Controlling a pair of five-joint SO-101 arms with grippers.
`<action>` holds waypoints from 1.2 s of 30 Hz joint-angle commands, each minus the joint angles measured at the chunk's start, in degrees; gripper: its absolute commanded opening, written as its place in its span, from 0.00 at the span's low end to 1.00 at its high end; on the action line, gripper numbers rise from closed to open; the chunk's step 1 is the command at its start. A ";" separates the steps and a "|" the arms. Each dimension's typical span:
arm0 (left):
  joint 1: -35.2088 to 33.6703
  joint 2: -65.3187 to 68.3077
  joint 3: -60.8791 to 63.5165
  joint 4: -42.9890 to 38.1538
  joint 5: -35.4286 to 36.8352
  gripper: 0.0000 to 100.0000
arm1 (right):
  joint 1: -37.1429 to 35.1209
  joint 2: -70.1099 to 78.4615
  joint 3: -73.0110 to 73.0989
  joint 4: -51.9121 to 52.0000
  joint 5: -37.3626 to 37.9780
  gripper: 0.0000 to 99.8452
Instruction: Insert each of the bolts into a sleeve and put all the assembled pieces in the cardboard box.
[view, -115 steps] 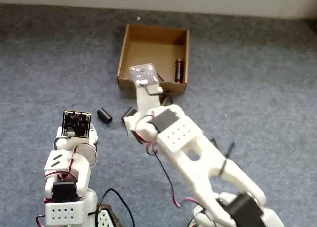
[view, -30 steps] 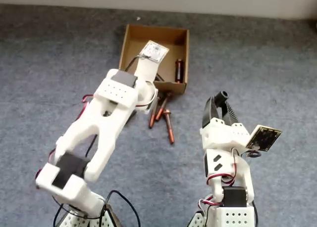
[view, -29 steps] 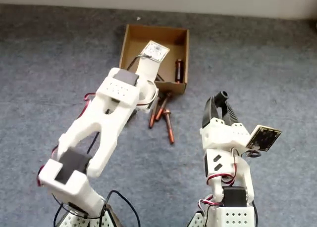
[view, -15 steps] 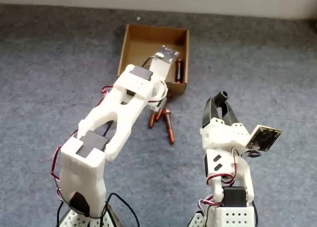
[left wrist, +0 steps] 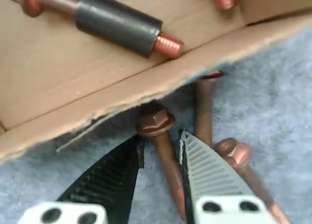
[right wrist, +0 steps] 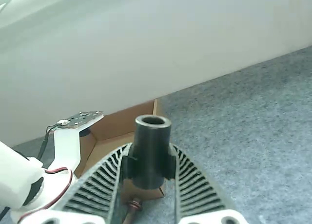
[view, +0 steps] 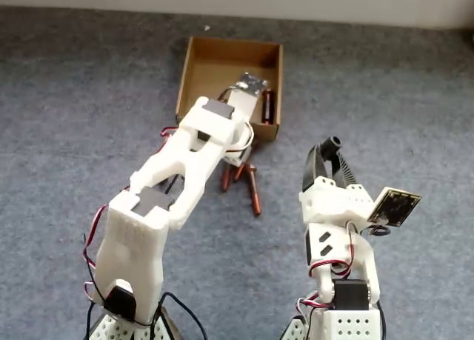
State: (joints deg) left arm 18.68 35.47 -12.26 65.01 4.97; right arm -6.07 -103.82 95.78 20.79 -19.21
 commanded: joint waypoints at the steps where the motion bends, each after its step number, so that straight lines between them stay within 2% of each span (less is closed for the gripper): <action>1: 0.48 -0.13 -2.51 0.44 1.93 0.11 | 0.57 -1.45 5.23 -1.71 -0.26 0.00; 5: 0.57 -0.40 -2.15 0.44 2.02 0.00 | 0.57 -1.45 5.23 -1.71 -0.26 0.00; 10: 1.36 -1.27 -2.68 4.22 2.29 0.00 | 0.57 -1.45 5.23 -1.71 -0.18 0.00; 15: 2.77 -9.63 0.75 5.71 2.29 0.00 | 0.57 -1.45 5.23 -1.71 -0.18 0.00; 19: 3.12 -20.97 8.75 4.84 2.29 0.00 | 0.48 -1.45 5.23 -1.71 -0.18 0.00; 30: 2.77 -61.76 44.00 -12.57 1.93 0.00 | 0.31 -1.45 5.23 -1.71 -0.09 0.00; 36: 2.51 -82.77 57.63 -17.14 1.93 0.00 | -0.75 -1.45 5.23 -1.63 -0.09 0.00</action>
State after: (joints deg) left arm 21.23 -36.18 41.54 50.77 6.64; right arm -6.07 -103.82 95.78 20.79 -19.21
